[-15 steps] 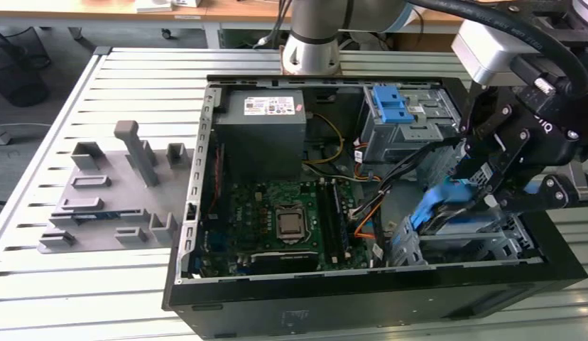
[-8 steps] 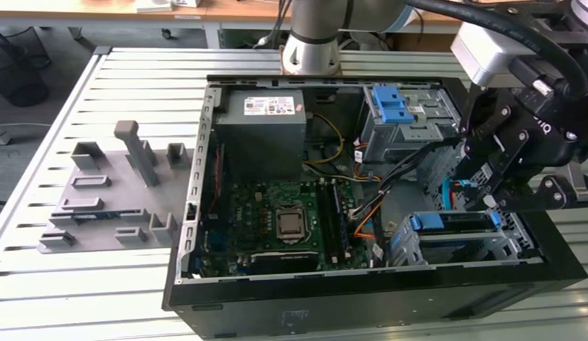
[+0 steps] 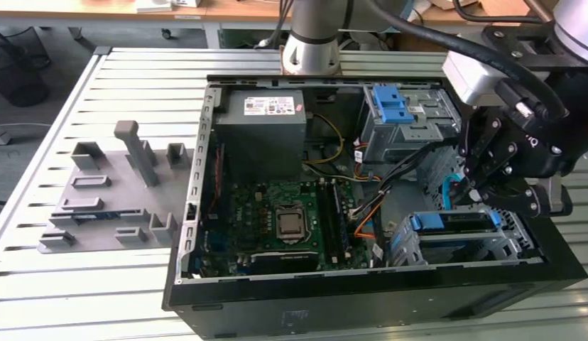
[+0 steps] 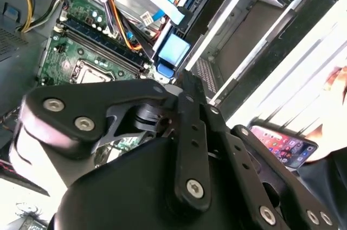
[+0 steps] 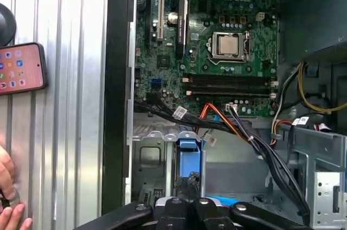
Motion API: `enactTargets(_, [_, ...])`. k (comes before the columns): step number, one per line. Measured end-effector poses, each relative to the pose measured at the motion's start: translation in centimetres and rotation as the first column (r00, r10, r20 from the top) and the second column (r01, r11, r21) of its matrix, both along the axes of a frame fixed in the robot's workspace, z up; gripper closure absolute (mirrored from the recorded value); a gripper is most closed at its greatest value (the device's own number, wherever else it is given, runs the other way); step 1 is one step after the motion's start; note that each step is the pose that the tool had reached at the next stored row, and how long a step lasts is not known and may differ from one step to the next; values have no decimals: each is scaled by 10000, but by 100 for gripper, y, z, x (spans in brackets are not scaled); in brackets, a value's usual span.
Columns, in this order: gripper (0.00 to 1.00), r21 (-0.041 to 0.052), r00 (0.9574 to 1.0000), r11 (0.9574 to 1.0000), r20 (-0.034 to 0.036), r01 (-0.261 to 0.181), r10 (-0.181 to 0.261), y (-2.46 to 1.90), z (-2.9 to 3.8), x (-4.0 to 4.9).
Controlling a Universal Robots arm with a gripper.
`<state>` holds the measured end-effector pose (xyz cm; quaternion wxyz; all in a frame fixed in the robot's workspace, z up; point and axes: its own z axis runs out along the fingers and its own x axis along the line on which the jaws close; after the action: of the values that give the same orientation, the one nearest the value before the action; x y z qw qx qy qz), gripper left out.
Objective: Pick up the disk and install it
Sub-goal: 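Insert the disk into the insertion slot, then insert the first disk wire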
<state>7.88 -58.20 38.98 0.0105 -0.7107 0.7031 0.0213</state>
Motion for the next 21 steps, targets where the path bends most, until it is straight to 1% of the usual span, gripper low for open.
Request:
enactTargets(1, [89, 0, 10000, 10000, 0, 0, 0, 0, -18, 0])
enactTargets(3, [89, 0, 10000, 10000, 2, 0, 0, 0, -55, 0])
enactTargets(5, [89, -2, 10000, 10000, 2, 0, 0, 0, -78, 0])
enactTargets(21, [89, -1, 10000, 10000, 2, 0, 0, 0, -87, 8])
